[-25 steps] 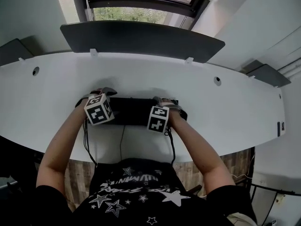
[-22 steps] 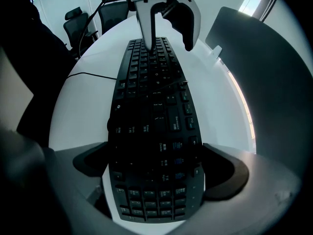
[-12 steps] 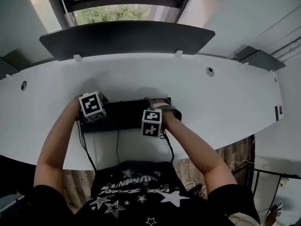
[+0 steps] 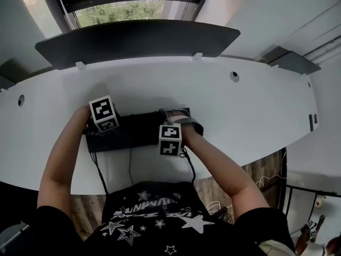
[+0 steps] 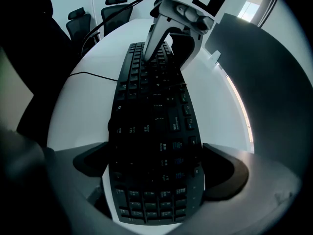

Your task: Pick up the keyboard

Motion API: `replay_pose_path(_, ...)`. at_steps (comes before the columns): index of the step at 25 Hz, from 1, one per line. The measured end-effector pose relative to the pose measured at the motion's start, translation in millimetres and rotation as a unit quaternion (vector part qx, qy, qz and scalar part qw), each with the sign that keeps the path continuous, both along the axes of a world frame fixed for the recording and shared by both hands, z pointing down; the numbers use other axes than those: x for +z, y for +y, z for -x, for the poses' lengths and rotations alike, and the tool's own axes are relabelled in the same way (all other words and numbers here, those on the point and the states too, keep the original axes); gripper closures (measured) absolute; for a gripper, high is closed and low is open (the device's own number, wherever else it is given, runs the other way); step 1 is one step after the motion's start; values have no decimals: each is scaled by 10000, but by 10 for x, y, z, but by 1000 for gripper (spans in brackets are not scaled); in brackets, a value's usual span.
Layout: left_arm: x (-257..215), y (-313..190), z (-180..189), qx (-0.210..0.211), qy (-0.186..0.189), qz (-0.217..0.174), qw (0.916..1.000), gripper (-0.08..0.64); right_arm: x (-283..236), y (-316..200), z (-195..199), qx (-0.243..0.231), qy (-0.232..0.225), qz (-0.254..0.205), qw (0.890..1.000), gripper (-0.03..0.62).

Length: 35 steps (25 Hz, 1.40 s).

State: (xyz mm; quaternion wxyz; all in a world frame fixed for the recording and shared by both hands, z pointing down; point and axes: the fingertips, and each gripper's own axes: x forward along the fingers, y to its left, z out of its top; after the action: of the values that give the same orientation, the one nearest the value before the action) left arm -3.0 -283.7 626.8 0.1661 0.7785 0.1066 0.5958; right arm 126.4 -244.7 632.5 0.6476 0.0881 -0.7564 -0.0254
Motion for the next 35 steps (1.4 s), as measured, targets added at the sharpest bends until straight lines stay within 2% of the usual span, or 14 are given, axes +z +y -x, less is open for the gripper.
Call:
replay_pose_path(6, 2, 10, -5, 17, -152, 39, 9999, 262, 2, 1, 1, -18, 6, -55, 10000, 17)
replay_pose_path(10, -43, 7, -19, 51, -179, -86, 9998, 277, -22, 11, -15, -6, -21, -214, 9998, 17)
replay_pose_path(19, -263, 104, 23, 137, -533, -830, 9950, 299, -143, 53, -70, 222, -135, -1080, 9938, 18)
replay_pose_path(21, -316, 134, -18, 161, -466, -1029, 9935, 299, -177, 74, -96, 273, -95, -1278, 9914, 19)
replay_pose_path(24, -411, 91, -178, 260, -87, -1565, 9873, 299, -222, 67, -107, 381, -116, -1676, 9851, 20)
replay_pose_path(31, -554, 225, -208, 295, 37, -2356, 9714, 299, -325, 114, -102, 600, 25, -2344, 9703, 21)
replay_pose_path(35, -569, 319, -189, 276, 129, -2888, 9569, 299, -396, 150, -81, 593, 107, -2696, 9611, 21)
